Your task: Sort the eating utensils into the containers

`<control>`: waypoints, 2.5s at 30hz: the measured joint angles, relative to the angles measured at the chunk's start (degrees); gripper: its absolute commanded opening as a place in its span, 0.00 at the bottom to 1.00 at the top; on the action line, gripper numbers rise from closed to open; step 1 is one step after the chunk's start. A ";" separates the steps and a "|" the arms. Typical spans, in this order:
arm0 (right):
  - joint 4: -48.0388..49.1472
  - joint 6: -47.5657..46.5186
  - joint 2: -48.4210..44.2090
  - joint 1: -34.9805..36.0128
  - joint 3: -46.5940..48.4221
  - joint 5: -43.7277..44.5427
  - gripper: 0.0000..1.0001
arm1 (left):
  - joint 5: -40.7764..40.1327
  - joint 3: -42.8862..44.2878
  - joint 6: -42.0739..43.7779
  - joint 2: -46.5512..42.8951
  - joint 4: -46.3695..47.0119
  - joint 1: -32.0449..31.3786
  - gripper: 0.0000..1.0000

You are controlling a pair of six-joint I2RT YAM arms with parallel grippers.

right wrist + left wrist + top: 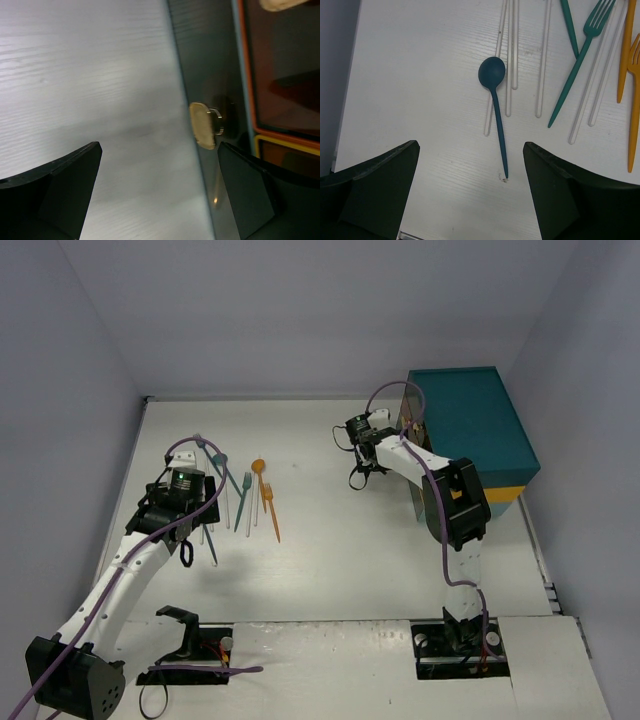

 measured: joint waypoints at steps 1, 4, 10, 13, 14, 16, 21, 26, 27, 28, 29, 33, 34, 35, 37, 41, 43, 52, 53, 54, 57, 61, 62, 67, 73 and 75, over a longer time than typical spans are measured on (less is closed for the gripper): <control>-0.47 -0.15 0.00 -0.18 0.00 0.87 1.00 | -0.04 0.00 0.00 0.00 0.00 0.00 0.82; -0.75 -0.19 0.02 -0.55 0.01 1.08 1.00 | -0.14 0.00 0.00 0.00 -0.01 0.00 0.82; -1.94 -2.41 -0.25 0.10 0.65 -0.80 1.00 | -0.36 0.00 0.00 0.00 0.00 0.00 0.82; -2.89 -4.44 -2.16 1.73 1.37 -2.11 1.00 | -0.50 0.00 0.00 0.00 0.00 0.00 0.82; -3.08 -4.90 -3.25 2.49 1.66 -2.65 1.00 | -0.57 0.00 0.00 0.00 0.00 0.00 0.82; -3.37 -5.64 -6.23 4.03 2.38 -4.07 1.00 | -0.60 0.00 0.00 0.00 0.00 0.00 0.82; -3.54 -7.09 -15.82 5.80 3.80 -6.51 1.00 | -0.61 0.00 0.00 0.00 0.01 0.00 0.82; -3.57 -7.65 -22.71 4.16 4.09 -8.22 1.00 | -0.59 0.00 0.00 0.00 0.02 0.00 0.82; -3.45 -7.61 -23.53 3.89 3.75 -8.60 1.00 | -0.59 0.00 0.00 0.03 0.00 0.00 0.82; -3.46 -7.59 -24.19 3.61 3.10 -8.90 1.00 | -0.59 0.00 0.00 0.05 0.02 0.00 0.82; -3.60 -7.51 -24.81 3.37 2.13 -9.20 1.00 | -0.59 0.00 0.00 0.09 0.02 0.00 0.82; -3.95 -6.46 -25.42 3.06 -3.34 -10.59 1.00 | -0.59 0.00 0.02 0.29 0.02 0.00 0.82; -4.01 -6.12 -25.42 2.88 -4.97 -10.96 1.00 | -0.59 0.00 0.02 0.30 0.02 0.00 0.82; -4.39 -5.86 -25.40 2.79 -6.48 -11.21 1.00 | -0.58 0.00 0.02 0.31 0.02 0.00 0.82; -4.95 -5.32 -25.40 2.59 -9.06 -11.38 1.00 | -0.57 0.00 0.01 0.33 0.02 0.00 0.82; -5.33 -4.50 -25.28 1.36 -11.68 -11.38 1.00 | -0.55 0.00 0.00 0.46 0.04 0.00 0.82; -5.30 -4.40 -25.09 0.72 -11.89 -11.30 1.00 | -0.53 0.00 0.00 0.62 0.04 0.00 0.82; -4.65 -4.52 -22.13 -0.22 -12.10 -10.67 1.00 | -0.52 0.00 0.02 0.76 0.17 0.00 0.82; -4.63 -4.57 -22.09 -0.20 -12.12 -10.64 1.00 | -0.53 0.00 0.02 0.76 0.19 0.00 0.82; -4.61 -4.58 -22.08 -0.19 -12.13 -10.66 1.00 | -0.53 0.00 0.03 0.76 0.20 0.00 0.82; -4.54 -4.51 -22.09 -0.23 -12.17 -11.03 1.00 | -0.53 0.00 0.04 0.76 0.20 0.00 0.82; -4.52 -3.85 -22.35 0.07 -12.17 -12.14 1.00 | -0.50 0.00 0.04 0.76 0.22 0.00 0.82; -4.48 -3.52 -22.41 0.32 -12.15 -12.36 1.00 | -0.50 0.00 0.04 0.77 0.22 0.00 0.82; -4.12 -1.26 -22.45 4.23 -11.43 -14.66 1.00 | -0.41 0.00 0.05 1.04 0.24 0.00 0.82; -4.21 2.61 -21.82 9.31 -8.74 -17.12 1.00 | 0.09 0.00 0.07 1.18 0.24 0.00 0.82; -4.57 3.85 -21.18 9.65 -7.98 -17.23 1.00 | 0.13 0.00 0.07 1.18 0.24 0.00 0.82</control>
